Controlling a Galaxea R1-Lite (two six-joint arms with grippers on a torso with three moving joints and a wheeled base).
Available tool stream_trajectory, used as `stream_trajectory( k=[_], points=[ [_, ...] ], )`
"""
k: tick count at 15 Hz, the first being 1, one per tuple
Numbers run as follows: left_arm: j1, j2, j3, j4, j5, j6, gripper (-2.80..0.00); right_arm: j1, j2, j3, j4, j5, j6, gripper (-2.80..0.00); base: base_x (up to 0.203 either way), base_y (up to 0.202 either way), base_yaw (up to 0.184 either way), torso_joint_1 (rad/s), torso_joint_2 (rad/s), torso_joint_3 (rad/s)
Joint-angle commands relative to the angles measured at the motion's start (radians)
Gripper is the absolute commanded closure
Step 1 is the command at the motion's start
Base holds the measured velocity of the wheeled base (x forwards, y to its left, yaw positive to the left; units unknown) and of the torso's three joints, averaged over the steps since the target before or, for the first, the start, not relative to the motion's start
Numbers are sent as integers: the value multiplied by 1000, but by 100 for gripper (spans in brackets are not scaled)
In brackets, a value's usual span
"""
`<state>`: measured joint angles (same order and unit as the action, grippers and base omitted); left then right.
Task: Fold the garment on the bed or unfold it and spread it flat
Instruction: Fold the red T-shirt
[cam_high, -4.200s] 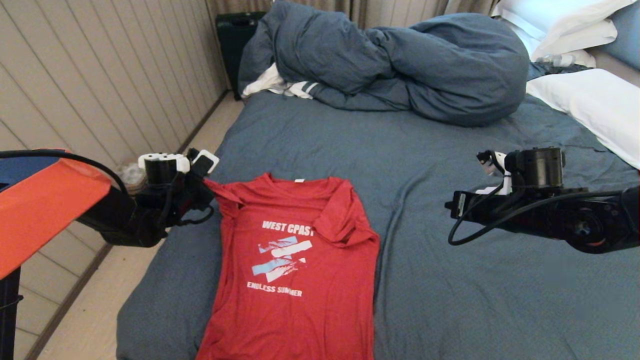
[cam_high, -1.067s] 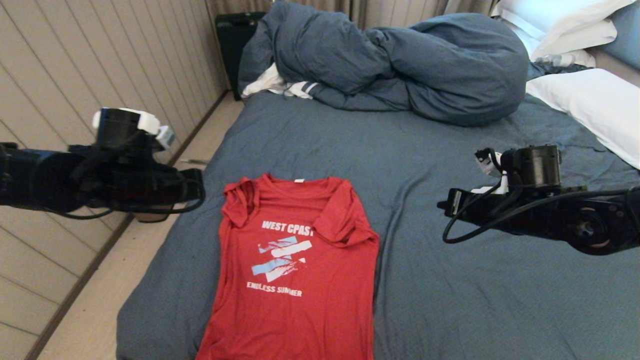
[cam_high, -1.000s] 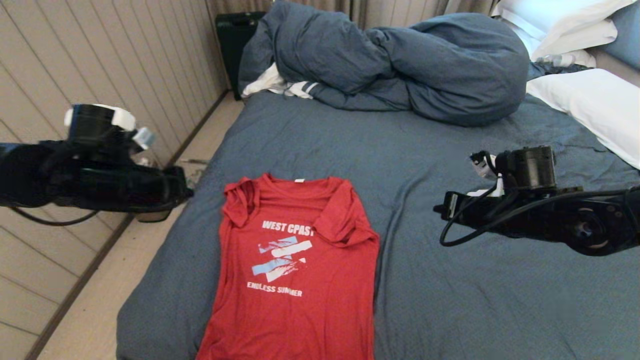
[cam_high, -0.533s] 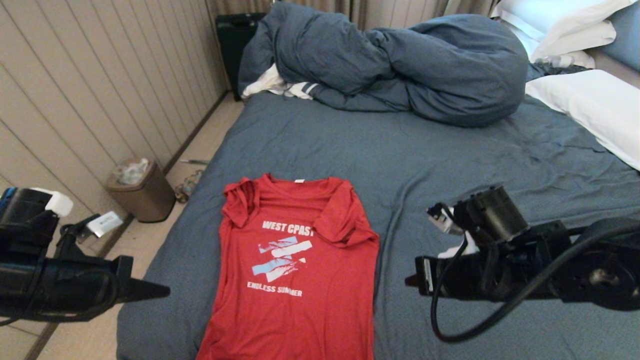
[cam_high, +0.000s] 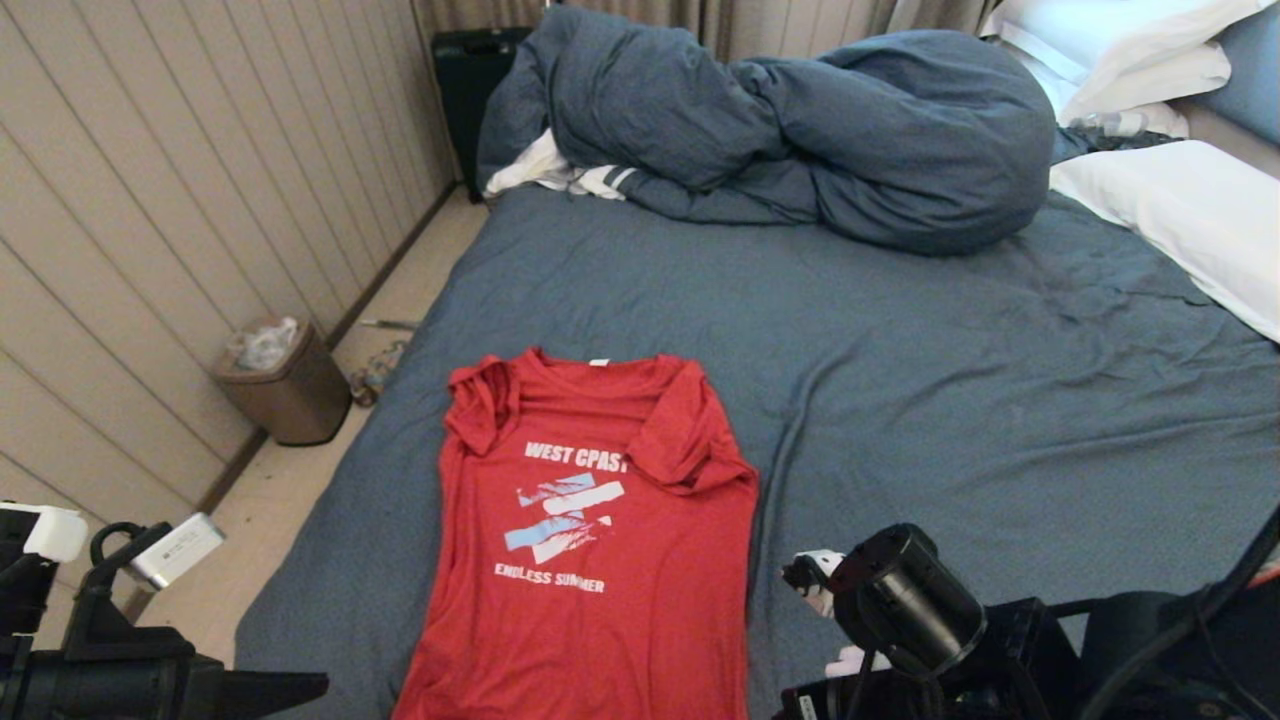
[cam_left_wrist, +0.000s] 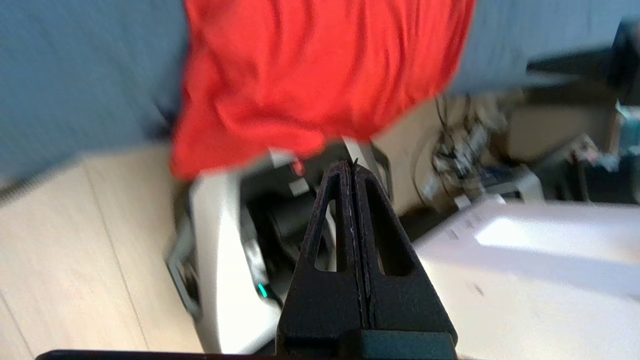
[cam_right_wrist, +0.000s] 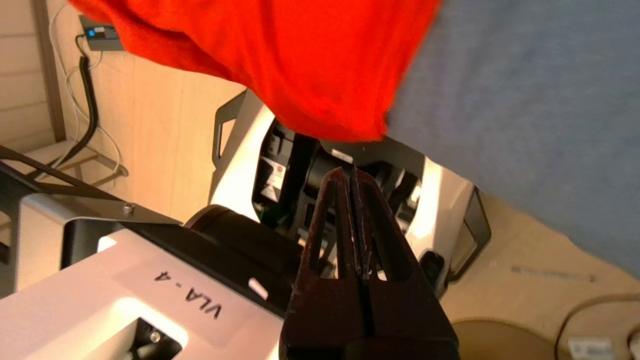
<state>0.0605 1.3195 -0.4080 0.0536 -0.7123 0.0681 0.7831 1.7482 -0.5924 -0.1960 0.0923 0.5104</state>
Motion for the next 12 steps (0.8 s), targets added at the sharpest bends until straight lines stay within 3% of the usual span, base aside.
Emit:
stream_trajectory(
  k=[1, 3, 6, 7, 9, 12],
  points=[
    [12, -3, 39, -66, -3, -5, 0, 30, 36, 23, -21, -3, 2, 0, 0, 0, 0, 0, 0, 0],
    [14, -4, 53, -101, -2, -19, 0, 37, 39, 46, -25, -13, 3, 0, 0, 0, 0, 0, 0, 0],
    [13, 12, 59, -208, -5, -153, 0, 44, 55, 76, -29, -41, 0, 0, 0, 0, 0, 0, 0, 0],
    [13, 28, 82, -270, -6, -172, 0, 44, 66, 79, -30, -51, 0, -280, 0, 0, 0, 0, 0, 0],
    [13, 44, 135, -369, -11, -185, 0, 45, 106, 74, -34, -75, 0, -280, 0, 0, 0, 0, 0, 0],
    [13, 40, 124, -385, -87, -258, 0, 106, 168, 85, -109, -115, -10, -280, 0, 0, 0, 0, 0, 0]
  ],
)
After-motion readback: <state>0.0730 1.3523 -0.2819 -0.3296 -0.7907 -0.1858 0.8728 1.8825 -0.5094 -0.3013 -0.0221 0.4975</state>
